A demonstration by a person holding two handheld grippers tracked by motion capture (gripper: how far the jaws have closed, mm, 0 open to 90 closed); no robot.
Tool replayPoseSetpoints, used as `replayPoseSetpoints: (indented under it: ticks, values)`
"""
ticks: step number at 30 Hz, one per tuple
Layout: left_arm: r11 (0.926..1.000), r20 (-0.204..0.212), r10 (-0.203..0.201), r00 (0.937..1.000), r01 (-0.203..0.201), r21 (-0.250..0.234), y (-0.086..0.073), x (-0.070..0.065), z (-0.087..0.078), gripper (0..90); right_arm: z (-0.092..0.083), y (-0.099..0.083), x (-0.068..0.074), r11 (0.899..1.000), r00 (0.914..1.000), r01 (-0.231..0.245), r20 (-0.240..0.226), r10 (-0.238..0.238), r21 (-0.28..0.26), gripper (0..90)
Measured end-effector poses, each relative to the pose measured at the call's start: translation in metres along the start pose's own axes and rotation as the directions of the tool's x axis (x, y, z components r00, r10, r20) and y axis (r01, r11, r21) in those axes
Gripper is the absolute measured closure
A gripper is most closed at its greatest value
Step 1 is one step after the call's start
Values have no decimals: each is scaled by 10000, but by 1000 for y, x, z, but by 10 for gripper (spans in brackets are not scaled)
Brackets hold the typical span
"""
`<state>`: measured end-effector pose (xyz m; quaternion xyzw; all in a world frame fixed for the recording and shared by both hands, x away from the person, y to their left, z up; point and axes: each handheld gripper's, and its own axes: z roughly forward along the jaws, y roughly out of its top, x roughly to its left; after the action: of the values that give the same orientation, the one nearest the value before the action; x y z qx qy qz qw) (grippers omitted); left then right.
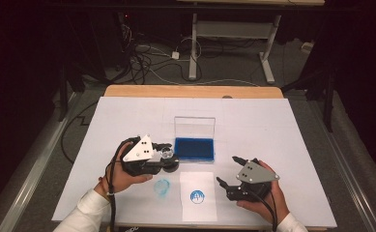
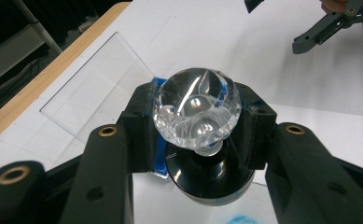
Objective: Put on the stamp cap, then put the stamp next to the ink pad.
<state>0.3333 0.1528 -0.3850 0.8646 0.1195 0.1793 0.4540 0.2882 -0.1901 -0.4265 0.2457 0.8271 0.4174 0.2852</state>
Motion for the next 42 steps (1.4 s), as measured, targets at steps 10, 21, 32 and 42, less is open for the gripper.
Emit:
replayPoseSetpoints:
  ticks: [10, 21, 32, 42]
  values:
    - [9998, -278, -194, 9994, 193, -36, -2, 6, -5, 546, -14, -12, -14, 9991, 9975, -421, 574, 423, -48, 208]
    - [9993, -506, -364, 9981, 365, 25, -5, 12, -8, 546, -24, -22, -21, 9976, 9934, -697, 917, 690, 50, 210]
    - [9982, -878, -570, 9945, 585, 150, -9, 19, -11, 546, -25, -21, -22, 9981, 9931, -614, 999, 614, -24, 210]
    - [9956, -1122, -819, 9903, 865, 373, -13, 27, -8, 546, -25, -21, -22, 9984, 9931, -569, 1025, 566, 3, 210]
